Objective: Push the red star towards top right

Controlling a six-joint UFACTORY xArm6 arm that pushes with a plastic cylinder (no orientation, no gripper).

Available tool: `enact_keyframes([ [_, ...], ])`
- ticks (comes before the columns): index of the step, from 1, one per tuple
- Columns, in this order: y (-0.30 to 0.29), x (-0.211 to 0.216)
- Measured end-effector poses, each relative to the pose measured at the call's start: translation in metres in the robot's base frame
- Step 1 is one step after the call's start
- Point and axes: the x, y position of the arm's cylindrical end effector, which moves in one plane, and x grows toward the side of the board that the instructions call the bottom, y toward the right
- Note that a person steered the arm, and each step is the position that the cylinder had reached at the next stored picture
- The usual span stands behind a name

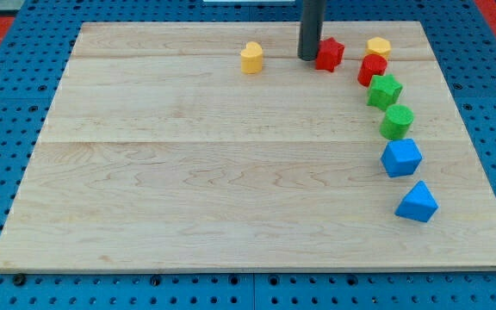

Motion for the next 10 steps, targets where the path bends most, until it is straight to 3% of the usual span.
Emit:
enact_keyframes([
  [1, 0.028, -0.001],
  [2, -0.004, -0.005],
  [4, 0.027, 0.037],
  [5, 0.027, 0.032],
  [8, 0.052, -0.036],
  [10, 0.097, -0.05],
])
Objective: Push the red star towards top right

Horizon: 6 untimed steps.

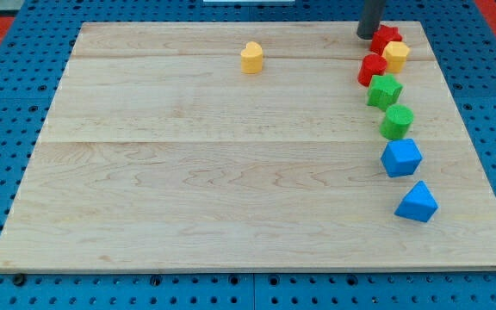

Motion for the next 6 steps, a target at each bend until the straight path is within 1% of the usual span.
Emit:
enact_keyframes([
  [1, -0.008, -0.029],
  [2, 0.06, -0.029],
  [3, 0.144, -0.008],
  [4, 0.13, 0.026],
  [5, 0.093, 0.061],
  [6, 0.052, 0.055],
])
